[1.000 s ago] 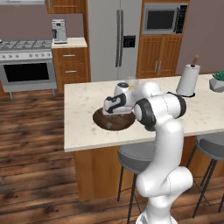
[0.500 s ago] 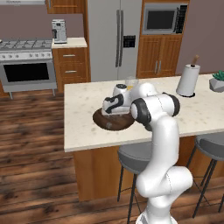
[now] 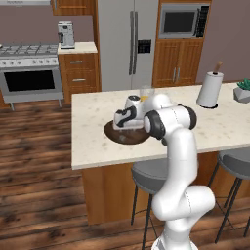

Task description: There are two ice cubes in the ice bowl. Place both ice cubes in the glass cup.

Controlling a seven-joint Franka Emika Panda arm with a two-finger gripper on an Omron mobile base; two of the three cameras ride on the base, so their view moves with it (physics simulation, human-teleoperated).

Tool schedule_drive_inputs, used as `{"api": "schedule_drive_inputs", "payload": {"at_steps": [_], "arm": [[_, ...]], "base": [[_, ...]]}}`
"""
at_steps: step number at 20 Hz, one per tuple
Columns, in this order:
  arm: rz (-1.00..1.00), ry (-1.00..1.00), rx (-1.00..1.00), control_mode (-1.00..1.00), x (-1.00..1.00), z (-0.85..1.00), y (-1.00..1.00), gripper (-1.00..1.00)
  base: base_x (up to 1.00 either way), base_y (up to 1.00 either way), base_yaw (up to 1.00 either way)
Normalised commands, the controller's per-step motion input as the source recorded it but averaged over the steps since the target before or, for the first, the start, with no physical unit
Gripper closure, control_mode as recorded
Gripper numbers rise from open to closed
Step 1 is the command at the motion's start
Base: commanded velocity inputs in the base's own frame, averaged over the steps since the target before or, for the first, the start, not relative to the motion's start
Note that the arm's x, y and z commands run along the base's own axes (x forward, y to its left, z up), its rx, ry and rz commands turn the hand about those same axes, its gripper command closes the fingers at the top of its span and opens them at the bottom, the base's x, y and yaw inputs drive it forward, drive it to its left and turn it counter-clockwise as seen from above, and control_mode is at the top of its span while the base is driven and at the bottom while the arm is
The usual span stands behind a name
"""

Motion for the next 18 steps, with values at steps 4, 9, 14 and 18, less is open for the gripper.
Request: {"api": "schedule_drive_inputs", "payload": {"at_steps": [4, 9, 14, 18], "arm": [[0.00, 0.00, 0.00, -1.00, 0.22, -0.18, 0.00, -1.00], [0.00, 0.00, 0.00, -1.00, 0.14, -0.16, 0.00, 1.00], [0.00, 0.10, -0.03, -1.00, -0.24, -0.34, 0.00, 1.00], [0.00, 0.09, 0.00, -1.00, -0.51, -0.17, -0.04, 1.00]], "base": [[0.00, 0.00, 0.00], [0.00, 0.00, 0.00], [0.00, 0.00, 0.00], [0.00, 0.00, 0.00]]}}
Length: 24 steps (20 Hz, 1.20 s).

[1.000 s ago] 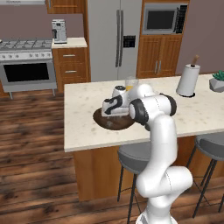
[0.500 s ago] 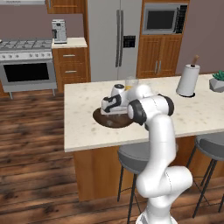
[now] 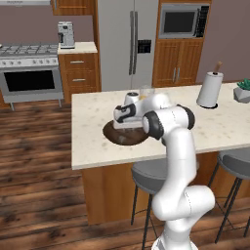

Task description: There are two ice cubes in the ice bowl. Place both ice cubes in the glass cup.

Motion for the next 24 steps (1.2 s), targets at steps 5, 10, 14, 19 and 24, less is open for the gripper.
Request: {"api": "schedule_drive_inputs", "payload": {"at_steps": [5, 10, 14, 19, 24], "arm": [[0.00, -0.03, 0.04, -1.00, -0.55, 0.36, -0.02, 1.00], [-0.01, -0.11, 0.11, -1.00, -0.43, 0.99, -0.03, 1.00], [-0.05, -0.04, 0.15, -1.00, -0.62, 1.00, -0.35, 1.00], [-0.18, 0.00, 0.02, -1.00, -0.78, 0.86, -0.34, 1.00], [-0.18, 0.00, -0.10, -1.00, -0.64, 0.86, -0.23, 1.00]], "base": [[0.00, 0.00, 0.00], [0.00, 0.00, 0.00], [0.00, 0.00, 0.00], [0.00, 0.00, 0.00], [0.00, 0.00, 0.00]]}}
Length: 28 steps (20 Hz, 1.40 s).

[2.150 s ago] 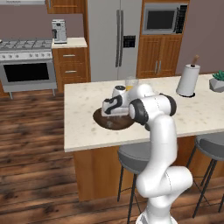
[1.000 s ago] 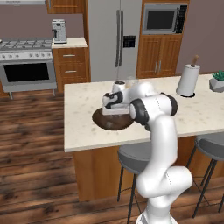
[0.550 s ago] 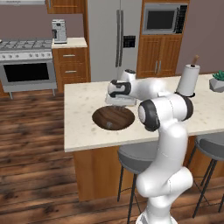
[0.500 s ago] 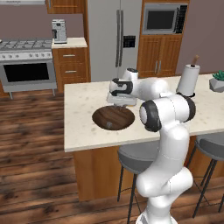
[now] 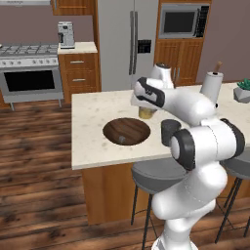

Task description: There are two ice cubes in the ice bowl. Place both ice cubes in the glass cup.

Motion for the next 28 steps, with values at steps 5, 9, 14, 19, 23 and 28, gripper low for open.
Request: {"api": "schedule_drive_inputs", "payload": {"at_steps": [5, 9, 14, 19, 23, 28], "arm": [[-0.23, 0.06, -0.22, -1.00, -0.47, 0.28, -0.35, 1.00], [-0.20, 0.19, -0.19, -1.00, -0.04, 0.00, -0.50, 1.00], [-0.17, 0.31, -0.08, -1.00, 0.00, 0.03, -0.58, 1.00], [-0.04, 0.34, 0.14, -1.00, 0.20, 0.10, -0.50, 1.00], [0.00, 0.04, 0.12, -1.00, 0.10, -0.04, -0.16, 1.00], [0.00, 0.00, 0.11, -1.00, 0.08, -0.21, -0.01, 1.00]], "base": [[0.00, 0.00, 0.00], [0.00, 0.00, 0.00], [0.00, 0.00, 0.00], [0.00, 0.00, 0.00], [0.00, 0.00, 0.00], [0.00, 0.00, 0.00]]}}
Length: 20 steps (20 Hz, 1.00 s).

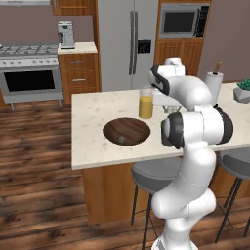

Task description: There are two ice cubes in the ice bowl. Place both ice cubes in the glass cup.

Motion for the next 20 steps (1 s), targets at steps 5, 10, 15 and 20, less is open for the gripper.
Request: {"api": "schedule_drive_inputs", "payload": {"at_steps": [5, 10, 15, 20], "arm": [[0.00, -0.03, 0.02, -1.00, 0.18, -0.29, 0.00, 1.00], [0.00, 0.00, 0.00, -1.00, 0.25, -0.18, -0.07, 1.00], [0.00, -0.01, 0.00, -1.00, 0.17, -0.33, -0.22, 1.00], [0.00, -0.02, 0.07, -1.00, 0.11, -0.36, -0.22, 1.00]], "base": [[0.00, 0.00, 0.00], [0.00, 0.00, 0.00], [0.00, 0.00, 0.00], [0.00, 0.00, 0.00]]}}
